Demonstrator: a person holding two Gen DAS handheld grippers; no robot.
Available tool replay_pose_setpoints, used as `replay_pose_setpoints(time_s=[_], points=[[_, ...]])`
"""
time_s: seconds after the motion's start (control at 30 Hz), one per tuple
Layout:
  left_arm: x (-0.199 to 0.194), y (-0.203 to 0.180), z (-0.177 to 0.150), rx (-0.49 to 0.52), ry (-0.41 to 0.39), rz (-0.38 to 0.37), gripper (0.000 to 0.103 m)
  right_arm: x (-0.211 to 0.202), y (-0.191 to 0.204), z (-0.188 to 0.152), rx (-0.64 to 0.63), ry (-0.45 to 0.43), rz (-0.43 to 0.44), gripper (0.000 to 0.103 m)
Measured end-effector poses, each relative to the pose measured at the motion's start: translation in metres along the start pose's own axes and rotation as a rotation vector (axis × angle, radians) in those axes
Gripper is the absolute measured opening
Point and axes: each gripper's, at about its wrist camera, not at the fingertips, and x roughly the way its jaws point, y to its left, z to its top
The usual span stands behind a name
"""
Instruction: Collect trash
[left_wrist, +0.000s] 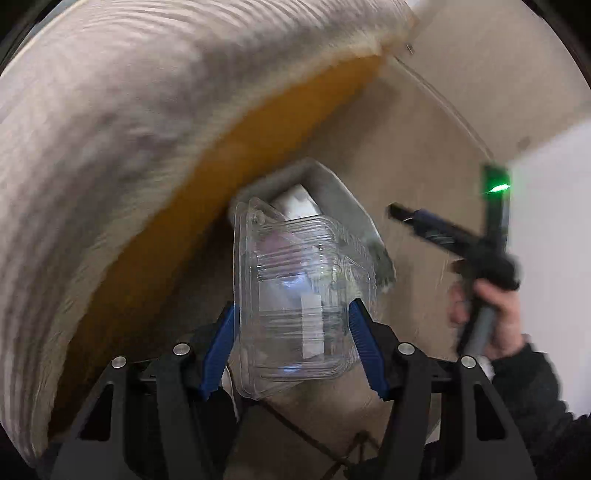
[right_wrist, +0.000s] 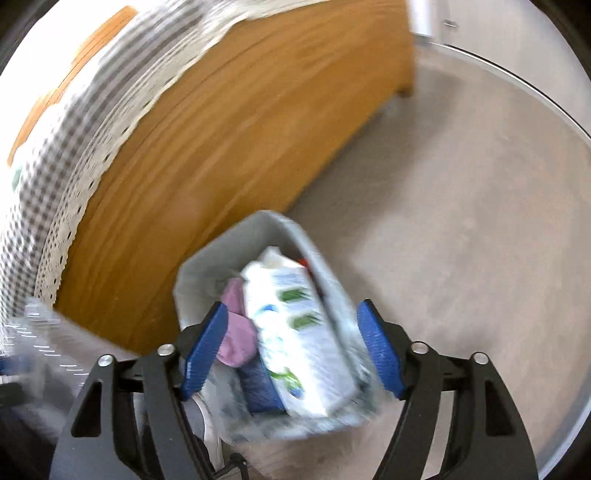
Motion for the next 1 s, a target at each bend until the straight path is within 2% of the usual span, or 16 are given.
replay_pose_setpoints(time_s=[0.1, 0.17, 0.2, 0.23, 0.27, 0.3, 0.33, 0.4, 0.5, 0.57, 0.67, 0.83, 1.0], points=[[0.047, -0.018, 0.029, 0.058, 0.052, -0.009, 0.059, -0.02, -0.013, -0.019, 0.039, 0.003, -0.019, 0.071], [0.089, -0.029, 0.05, 0.086, 0.11, -0.096, 0.06, -0.029, -0.024, -0.037, 0.062, 0.014, -0.042, 0.071], [0.105, -0.033, 0.054, 0.104, 0.14, -0.113, 0.061, -0.03, -0.029, -0.044, 0.078, 0.026, -0.039, 0.071], [0.127, -0.04, 0.058, 0.132, 0.176, -0.088, 0.061, -0.029, -0.033, -0.051, 0.095, 0.041, -0.037, 0.071], [0.144, -0.044, 0.062, 0.156, 0.195, -0.026, 0.068, -0.028, -0.035, -0.057, 0.106, 0.054, -0.035, 0.071], [0.164, -0.048, 0.068, 0.198, 0.194, 0.088, 0.075, -0.027, -0.035, -0.062, 0.107, 0.066, -0.033, 0.071], [0.17, -0.049, 0.071, 0.216, 0.178, 0.127, 0.075, -0.027, -0.031, -0.064, 0.101, 0.072, -0.033, 0.071], [0.169, -0.044, 0.076, 0.207, 0.141, 0.117, 0.077, -0.02, -0.01, -0.069, 0.071, 0.086, -0.037, 0.071], [0.146, -0.021, 0.08, 0.109, 0.074, 0.024, 0.086, -0.009, 0.002, -0.075, 0.047, 0.112, -0.021, 0.071], [0.124, -0.001, 0.077, 0.037, 0.008, 0.0, 0.087, 0.0, 0.01, -0.074, 0.034, 0.129, -0.015, 0.071], [0.109, 0.013, 0.071, -0.025, -0.019, -0.025, 0.087, 0.008, 0.024, -0.07, 0.011, 0.131, -0.01, 0.071], [0.091, 0.014, 0.059, 0.003, -0.027, -0.01, 0.087, 0.004, 0.039, -0.059, 0.002, 0.121, -0.035, 0.071], [0.046, 0.013, 0.048, 0.024, -0.083, -0.025, 0.087, -0.014, 0.051, -0.045, -0.018, 0.089, -0.079, 0.071]])
